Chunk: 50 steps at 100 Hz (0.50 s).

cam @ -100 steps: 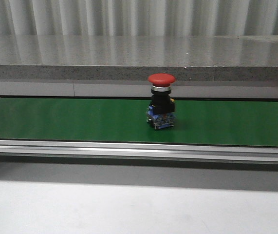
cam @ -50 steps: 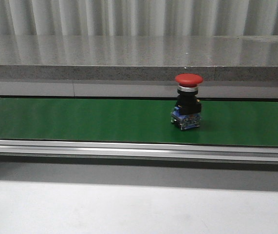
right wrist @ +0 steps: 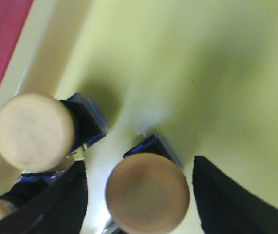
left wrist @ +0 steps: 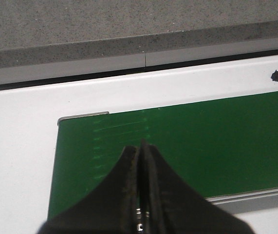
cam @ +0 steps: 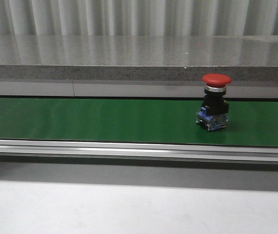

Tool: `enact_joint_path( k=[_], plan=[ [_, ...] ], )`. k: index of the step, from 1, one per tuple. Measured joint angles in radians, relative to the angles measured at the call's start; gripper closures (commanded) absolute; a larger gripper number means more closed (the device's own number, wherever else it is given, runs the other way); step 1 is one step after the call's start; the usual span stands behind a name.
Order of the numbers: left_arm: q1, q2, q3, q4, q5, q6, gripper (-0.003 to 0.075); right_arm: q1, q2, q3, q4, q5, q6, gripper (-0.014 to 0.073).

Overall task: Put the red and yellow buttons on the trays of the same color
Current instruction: 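Carry the yellow button into the yellow tray and open the right gripper, then grasp the red button at the belt's far end with the right gripper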

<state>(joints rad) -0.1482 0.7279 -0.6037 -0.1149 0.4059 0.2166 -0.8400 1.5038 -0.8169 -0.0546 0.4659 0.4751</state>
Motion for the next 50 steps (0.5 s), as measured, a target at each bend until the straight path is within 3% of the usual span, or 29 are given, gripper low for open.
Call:
enact_joint_path(
  k=[30, 50],
  plan=[
    [0.000, 0.000, 0.000, 0.000, 0.000, 0.000, 0.0741, 0.017, -0.254, 0.002, -0.013, 0.099, -0.020, 0.0121],
    [0.000, 0.000, 0.000, 0.000, 0.000, 0.000, 0.0741, 0.180, -0.378, 0.002, -0.015, 0.160, -0.088, 0.0124]
  ],
)
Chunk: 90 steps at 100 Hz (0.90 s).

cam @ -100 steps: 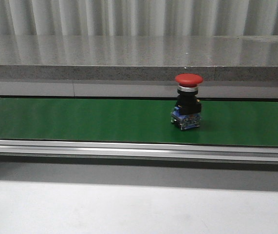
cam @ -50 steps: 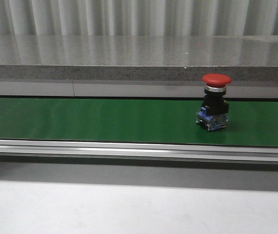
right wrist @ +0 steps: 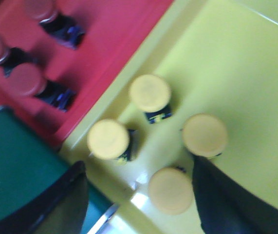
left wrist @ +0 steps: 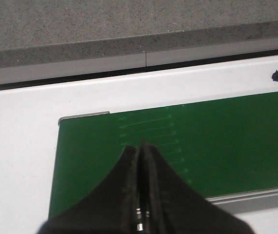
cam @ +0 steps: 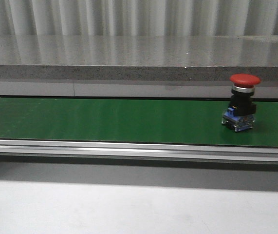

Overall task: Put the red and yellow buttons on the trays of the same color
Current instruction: 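Grasp the red button at the belt's far end with the right gripper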

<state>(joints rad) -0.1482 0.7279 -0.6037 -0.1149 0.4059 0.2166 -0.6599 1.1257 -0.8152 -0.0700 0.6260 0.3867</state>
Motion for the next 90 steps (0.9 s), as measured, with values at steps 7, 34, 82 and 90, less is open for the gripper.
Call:
enact_joint_path(
  k=[7, 34, 82, 90],
  plan=[
    [0.000, 0.000, 0.000, 0.000, 0.000, 0.000, 0.0741, 0.079, -0.022, -0.005, 0.000, 0.030, -0.028, 0.0124],
    [0.000, 0.000, 0.000, 0.000, 0.000, 0.000, 0.0741, 0.360, -0.027, -0.136, 0.004, 0.254, -0.120, 0.0124],
    [0.000, 0.000, 0.000, 0.000, -0.008, 0.000, 0.0741, 0.546, 0.087, -0.251, 0.303, 0.500, -0.543, 0.0124],
    [0.000, 0.000, 0.000, 0.000, -0.008, 0.000, 0.0741, 0.546, 0.124, -0.251, 0.316, 0.496, -0.576, 0.0124]
  ],
)
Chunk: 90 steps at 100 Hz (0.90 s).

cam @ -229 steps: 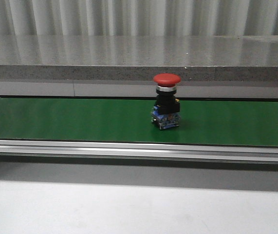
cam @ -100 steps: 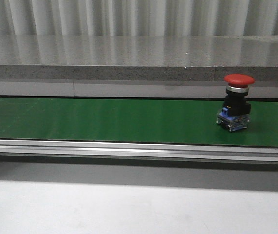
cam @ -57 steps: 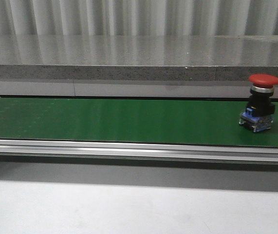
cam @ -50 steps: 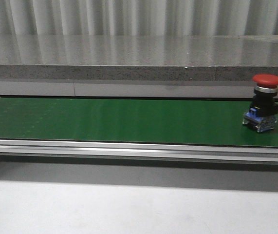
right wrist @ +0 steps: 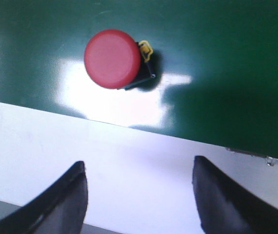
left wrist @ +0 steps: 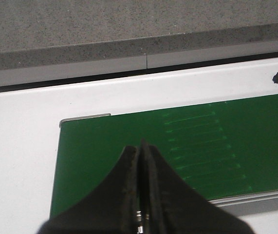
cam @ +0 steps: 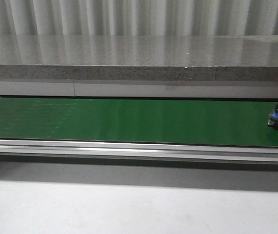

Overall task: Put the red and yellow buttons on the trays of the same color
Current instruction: 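Grasp the red button at the belt's far end with the right gripper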

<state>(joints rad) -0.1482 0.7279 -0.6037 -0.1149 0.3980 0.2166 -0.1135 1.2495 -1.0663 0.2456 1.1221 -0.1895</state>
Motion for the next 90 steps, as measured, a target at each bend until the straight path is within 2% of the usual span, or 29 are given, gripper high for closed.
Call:
enact_joint_path(
  k=[23, 43, 50, 59, 68, 77, 90],
  plan=[
    [0.000, 0.000, 0.000, 0.000, 0.000, 0.000, 0.0741, 0.000, 0.124, 0.000, 0.040, -0.033, -0.077, 0.0124],
    [0.000, 0.000, 0.000, 0.000, 0.000, 0.000, 0.0741, 0.001, 0.214, 0.000, 0.047, -0.170, -0.100, 0.0130],
    [0.000, 0.000, 0.000, 0.000, 0.000, 0.000, 0.0741, 0.001, 0.237, -0.001, 0.039, -0.217, -0.104, 0.0200],
    [0.000, 0.000, 0.000, 0.000, 0.000, 0.000, 0.0741, 0.001, 0.261, -0.001, 0.030, -0.254, -0.106, 0.0410],
    [0.000, 0.000, 0.000, 0.000, 0.000, 0.000, 0.0741, 0.001, 0.263, -0.005, 0.021, -0.277, -0.108, 0.0548],
    [0.000, 0.000, 0.000, 0.000, -0.001, 0.000, 0.0741, 0.001, 0.267, -0.009, 0.019, -0.277, -0.111, 0.0587],
    [0.000, 0.000, 0.000, 0.000, -0.001, 0.000, 0.0741, -0.022, 0.268, -0.023, 0.017, -0.266, -0.111, 0.0587]
  ],
)
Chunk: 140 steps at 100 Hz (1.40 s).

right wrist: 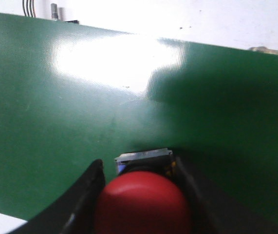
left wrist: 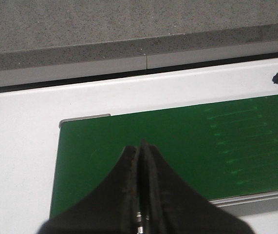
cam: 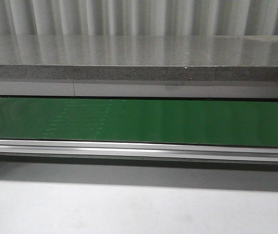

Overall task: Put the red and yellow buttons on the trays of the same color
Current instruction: 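Grasp the red button at the belt's far end with the right gripper, then carry the red button into the red tray and open the right gripper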

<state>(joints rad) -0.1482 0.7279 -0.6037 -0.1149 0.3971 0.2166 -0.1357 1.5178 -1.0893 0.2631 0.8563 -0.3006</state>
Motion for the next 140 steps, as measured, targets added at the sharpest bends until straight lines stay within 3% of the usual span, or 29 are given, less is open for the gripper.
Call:
enact_joint_path(
  k=[38, 70, 140],
  plan=[
    [0.000, 0.000, 0.000, 0.000, -0.002, 0.000, 0.0741, -0.303, 0.000, -0.136, -0.008, 0.009, 0.023, 0.0587],
    [0.000, 0.000, 0.000, 0.000, -0.004, 0.000, 0.0741, -0.527, 0.004, -0.142, -0.014, -0.136, 0.125, 0.0587],
    [0.000, 0.000, 0.000, 0.000, -0.006, 0.000, 0.0741, -0.571, 0.255, -0.144, -0.014, -0.396, 0.215, 0.0587]
  ],
)
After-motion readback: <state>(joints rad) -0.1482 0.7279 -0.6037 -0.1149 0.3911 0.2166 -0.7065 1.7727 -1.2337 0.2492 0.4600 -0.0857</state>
